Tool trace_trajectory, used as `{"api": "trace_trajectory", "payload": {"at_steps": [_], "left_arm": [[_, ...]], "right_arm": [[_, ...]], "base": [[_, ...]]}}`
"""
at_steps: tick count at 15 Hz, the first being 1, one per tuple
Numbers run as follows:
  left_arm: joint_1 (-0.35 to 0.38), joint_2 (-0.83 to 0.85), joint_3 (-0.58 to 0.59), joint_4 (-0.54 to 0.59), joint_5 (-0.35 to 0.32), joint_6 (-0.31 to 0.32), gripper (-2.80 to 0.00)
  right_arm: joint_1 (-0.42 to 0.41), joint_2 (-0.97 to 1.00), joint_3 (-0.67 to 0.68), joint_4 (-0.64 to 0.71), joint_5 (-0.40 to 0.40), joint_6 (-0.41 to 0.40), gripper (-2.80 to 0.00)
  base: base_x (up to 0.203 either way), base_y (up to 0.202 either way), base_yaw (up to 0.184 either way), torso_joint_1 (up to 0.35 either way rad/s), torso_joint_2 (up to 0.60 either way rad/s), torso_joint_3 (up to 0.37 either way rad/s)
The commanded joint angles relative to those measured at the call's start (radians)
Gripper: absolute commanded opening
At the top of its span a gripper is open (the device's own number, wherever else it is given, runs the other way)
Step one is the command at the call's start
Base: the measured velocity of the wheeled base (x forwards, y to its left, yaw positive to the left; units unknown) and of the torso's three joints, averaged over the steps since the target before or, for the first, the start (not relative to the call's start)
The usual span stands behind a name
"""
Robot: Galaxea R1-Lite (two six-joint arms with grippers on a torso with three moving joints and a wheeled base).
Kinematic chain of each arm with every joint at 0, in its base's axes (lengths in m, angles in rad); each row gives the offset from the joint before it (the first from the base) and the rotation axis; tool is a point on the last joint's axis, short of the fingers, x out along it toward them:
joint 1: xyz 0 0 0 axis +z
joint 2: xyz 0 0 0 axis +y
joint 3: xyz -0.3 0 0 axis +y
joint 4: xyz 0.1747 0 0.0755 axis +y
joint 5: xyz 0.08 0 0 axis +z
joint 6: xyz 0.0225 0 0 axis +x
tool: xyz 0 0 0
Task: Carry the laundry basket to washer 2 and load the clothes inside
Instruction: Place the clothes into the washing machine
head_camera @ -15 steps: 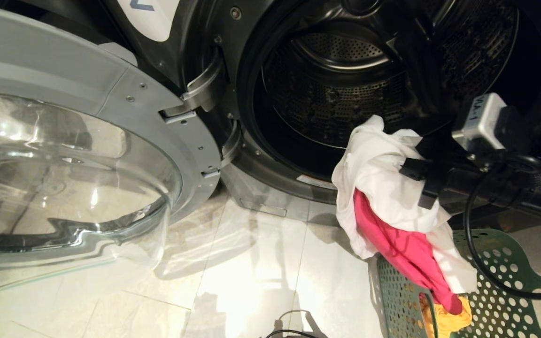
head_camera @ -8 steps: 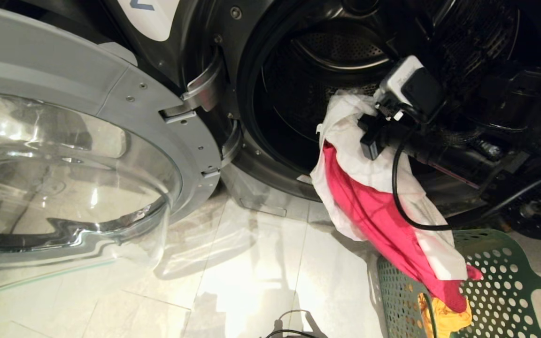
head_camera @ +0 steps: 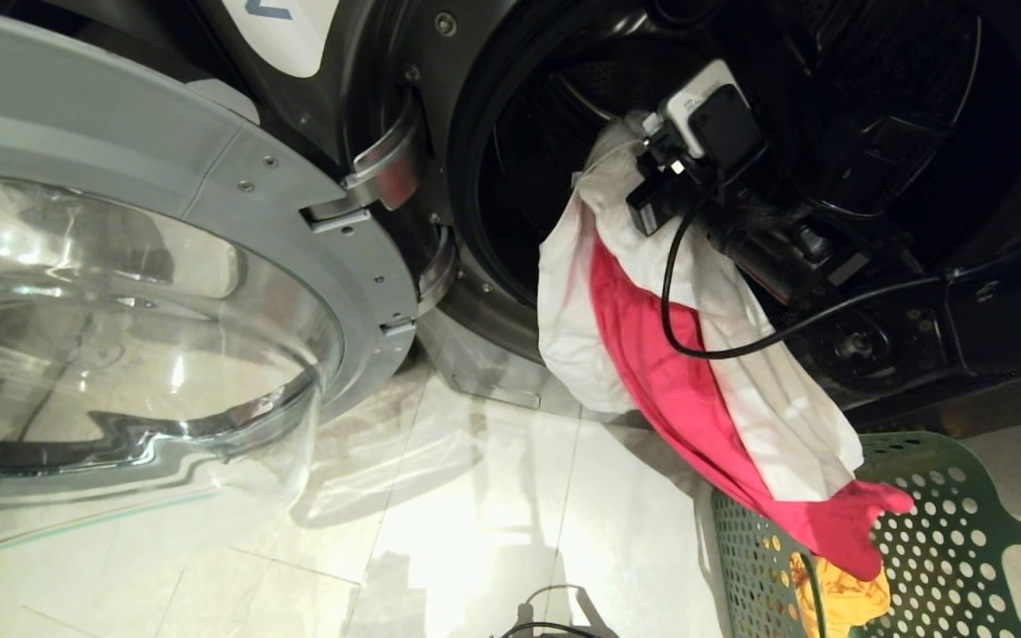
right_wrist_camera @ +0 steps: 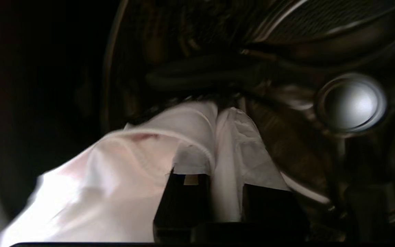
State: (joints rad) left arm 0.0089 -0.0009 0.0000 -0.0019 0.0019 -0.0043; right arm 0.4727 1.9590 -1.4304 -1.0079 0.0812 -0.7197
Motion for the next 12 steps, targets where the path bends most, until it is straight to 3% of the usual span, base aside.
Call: {"api": "trace_trajectory", "payload": {"at_steps": [1,6,12], "left_arm": [[0.0,0.001,0.0,-0.001,0.001,0.0,-2.8],[0.0,0.001,0.0,-0.001,0.0,0.0,-2.8],[0.0,0.001,0.0,0.0,0.001,0.0,-2.8]], "right_arm": [[-0.019,0.074,-0.1,-0.016,-0.013,-0.049,-2.8],[-0.048,0.181,-0.291,-0.05,-0.021,-0.116,-2.8],[-0.079,0.285,-0.428,-0.058,-0.023,-0.109,-2.8]], "base": [[0.0,0.0,0.0,0.0,0.0,0.0],[0.0,0.0,0.0,0.0,0.0,0.0],[0.0,0.0,0.0,0.0,0.0,0.0]]}}
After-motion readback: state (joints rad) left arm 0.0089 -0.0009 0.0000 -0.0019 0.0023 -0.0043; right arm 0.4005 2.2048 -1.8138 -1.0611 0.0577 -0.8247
